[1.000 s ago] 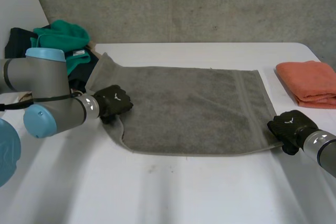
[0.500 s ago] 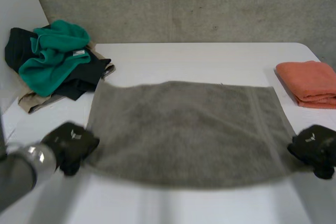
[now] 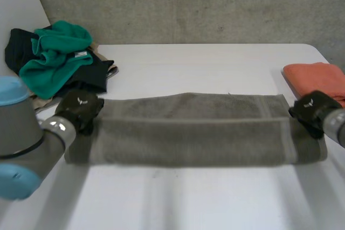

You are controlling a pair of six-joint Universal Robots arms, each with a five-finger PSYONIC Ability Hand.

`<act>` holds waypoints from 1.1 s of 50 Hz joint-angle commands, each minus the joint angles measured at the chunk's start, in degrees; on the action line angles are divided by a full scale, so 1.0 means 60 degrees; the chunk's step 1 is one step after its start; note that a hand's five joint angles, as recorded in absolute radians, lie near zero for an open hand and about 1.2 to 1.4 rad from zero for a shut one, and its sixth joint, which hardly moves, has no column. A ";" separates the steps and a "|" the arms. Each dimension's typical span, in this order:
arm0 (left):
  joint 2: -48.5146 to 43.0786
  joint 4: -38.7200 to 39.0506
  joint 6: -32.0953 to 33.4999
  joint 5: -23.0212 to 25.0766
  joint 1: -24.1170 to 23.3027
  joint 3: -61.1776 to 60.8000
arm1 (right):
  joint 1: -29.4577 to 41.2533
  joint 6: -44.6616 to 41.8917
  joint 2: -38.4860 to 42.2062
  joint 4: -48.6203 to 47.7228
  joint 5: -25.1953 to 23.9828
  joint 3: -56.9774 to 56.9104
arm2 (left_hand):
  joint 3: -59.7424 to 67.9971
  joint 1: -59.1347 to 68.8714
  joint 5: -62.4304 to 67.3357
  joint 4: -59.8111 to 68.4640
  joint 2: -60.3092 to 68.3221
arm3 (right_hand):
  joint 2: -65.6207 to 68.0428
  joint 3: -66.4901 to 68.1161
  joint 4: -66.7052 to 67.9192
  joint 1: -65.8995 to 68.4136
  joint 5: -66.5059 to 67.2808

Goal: Fold the laundry.

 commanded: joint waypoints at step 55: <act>-0.0748 0.2857 -0.1475 -0.1303 -0.1684 0.0693 | -0.0204 0.3397 0.1006 -0.2141 -0.0915 0.0416 | -0.9720 -0.9221 -0.9306 -0.9786 -0.9777 | -0.6243 -0.6311 -0.6370 -0.5117 -0.5991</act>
